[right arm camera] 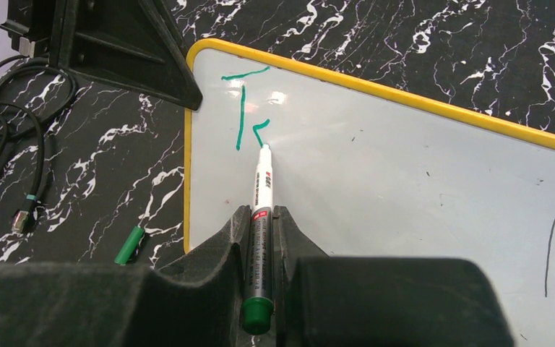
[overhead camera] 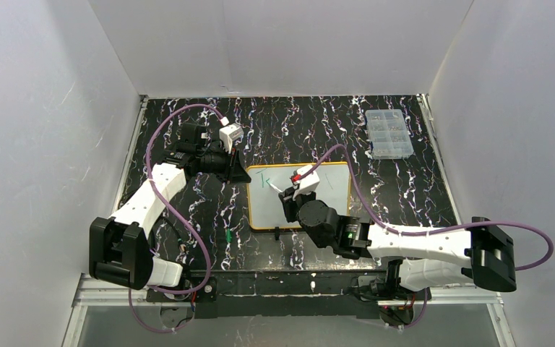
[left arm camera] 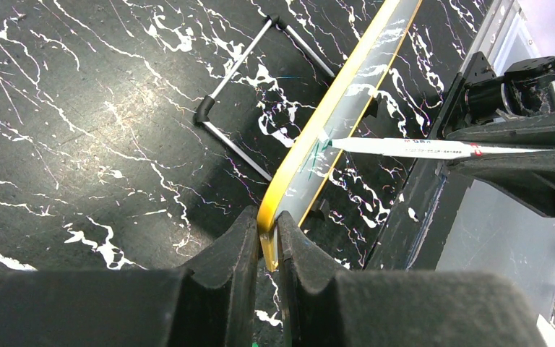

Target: Write a sentence on the whiteboard

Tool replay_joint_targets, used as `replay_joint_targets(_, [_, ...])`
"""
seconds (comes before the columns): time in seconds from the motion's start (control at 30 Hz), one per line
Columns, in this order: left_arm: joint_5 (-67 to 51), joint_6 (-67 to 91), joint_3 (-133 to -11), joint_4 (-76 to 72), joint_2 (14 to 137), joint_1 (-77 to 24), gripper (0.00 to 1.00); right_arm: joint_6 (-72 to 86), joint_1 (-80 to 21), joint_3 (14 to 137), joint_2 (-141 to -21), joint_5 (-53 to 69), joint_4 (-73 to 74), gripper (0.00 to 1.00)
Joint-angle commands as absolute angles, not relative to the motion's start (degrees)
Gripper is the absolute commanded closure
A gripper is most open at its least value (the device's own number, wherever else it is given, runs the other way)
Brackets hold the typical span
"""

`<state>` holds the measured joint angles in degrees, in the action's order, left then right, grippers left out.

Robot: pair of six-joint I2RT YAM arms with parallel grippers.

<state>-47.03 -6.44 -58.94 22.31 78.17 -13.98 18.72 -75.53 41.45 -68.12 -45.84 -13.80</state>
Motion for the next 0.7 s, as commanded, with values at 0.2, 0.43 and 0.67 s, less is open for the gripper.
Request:
replay_joint_targets(0.2, [-47.64,-7.40,-58.69,22.76,75.81,-13.58,1.00,16.01,-75.23,43.95,-69.16,-49.82,-17.84,0.99])
replay_joint_targets(0.43, [-47.64,-7.39,-58.64,22.76,75.85,-13.59,1.00,15.29,-75.23,44.34,-69.52,-49.86,-18.43,0.99])
replay_joint_targets(0.67, [-47.64,-7.47,-58.64,22.76,75.90,-13.62,1.00,14.60,-75.23,44.60,-69.72,-49.80,-19.25,0.99])
